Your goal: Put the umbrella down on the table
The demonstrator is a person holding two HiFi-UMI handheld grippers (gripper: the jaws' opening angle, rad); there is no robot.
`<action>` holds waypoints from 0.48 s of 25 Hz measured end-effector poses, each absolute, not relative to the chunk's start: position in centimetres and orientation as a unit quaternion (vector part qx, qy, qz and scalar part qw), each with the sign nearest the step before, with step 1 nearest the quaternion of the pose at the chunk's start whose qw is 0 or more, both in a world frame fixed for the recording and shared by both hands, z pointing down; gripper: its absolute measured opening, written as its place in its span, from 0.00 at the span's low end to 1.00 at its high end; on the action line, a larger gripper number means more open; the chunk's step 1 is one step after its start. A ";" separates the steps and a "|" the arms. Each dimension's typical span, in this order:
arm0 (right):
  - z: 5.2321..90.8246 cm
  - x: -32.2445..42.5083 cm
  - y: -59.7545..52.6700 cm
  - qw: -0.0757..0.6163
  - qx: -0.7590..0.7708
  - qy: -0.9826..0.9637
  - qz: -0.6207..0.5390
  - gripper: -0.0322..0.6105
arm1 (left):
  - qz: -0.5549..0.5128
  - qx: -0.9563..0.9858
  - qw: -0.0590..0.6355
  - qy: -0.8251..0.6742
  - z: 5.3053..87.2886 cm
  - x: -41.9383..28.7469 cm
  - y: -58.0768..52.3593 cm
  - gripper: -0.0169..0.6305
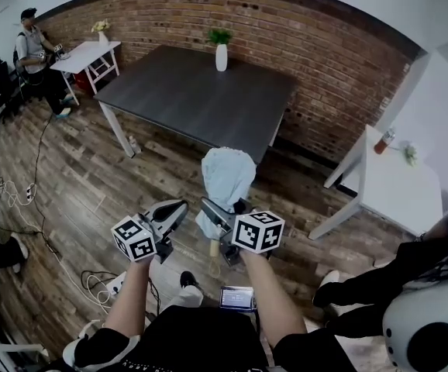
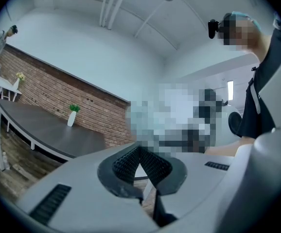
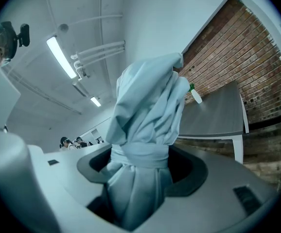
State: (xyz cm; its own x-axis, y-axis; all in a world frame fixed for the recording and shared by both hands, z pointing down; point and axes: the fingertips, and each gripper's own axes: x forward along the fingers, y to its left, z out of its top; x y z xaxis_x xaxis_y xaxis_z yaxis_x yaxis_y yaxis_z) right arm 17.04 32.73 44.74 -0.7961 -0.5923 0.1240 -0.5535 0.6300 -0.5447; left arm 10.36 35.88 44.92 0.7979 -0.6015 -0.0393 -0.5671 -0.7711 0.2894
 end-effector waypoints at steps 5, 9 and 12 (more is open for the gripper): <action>44.7 15.1 28.7 0.031 -0.327 0.898 -0.293 0.52 | -0.069 0.940 0.137 -0.304 44.8 8.3 31.6 0.03; 44.6 13.3 25.7 0.032 -0.334 0.894 -0.296 0.52 | -0.069 0.942 0.140 -0.296 44.6 6.5 28.6 0.03; 44.4 12.1 23.4 0.033 -0.342 0.891 -0.297 0.52 | -0.067 0.945 0.138 -0.290 44.4 4.9 26.4 0.03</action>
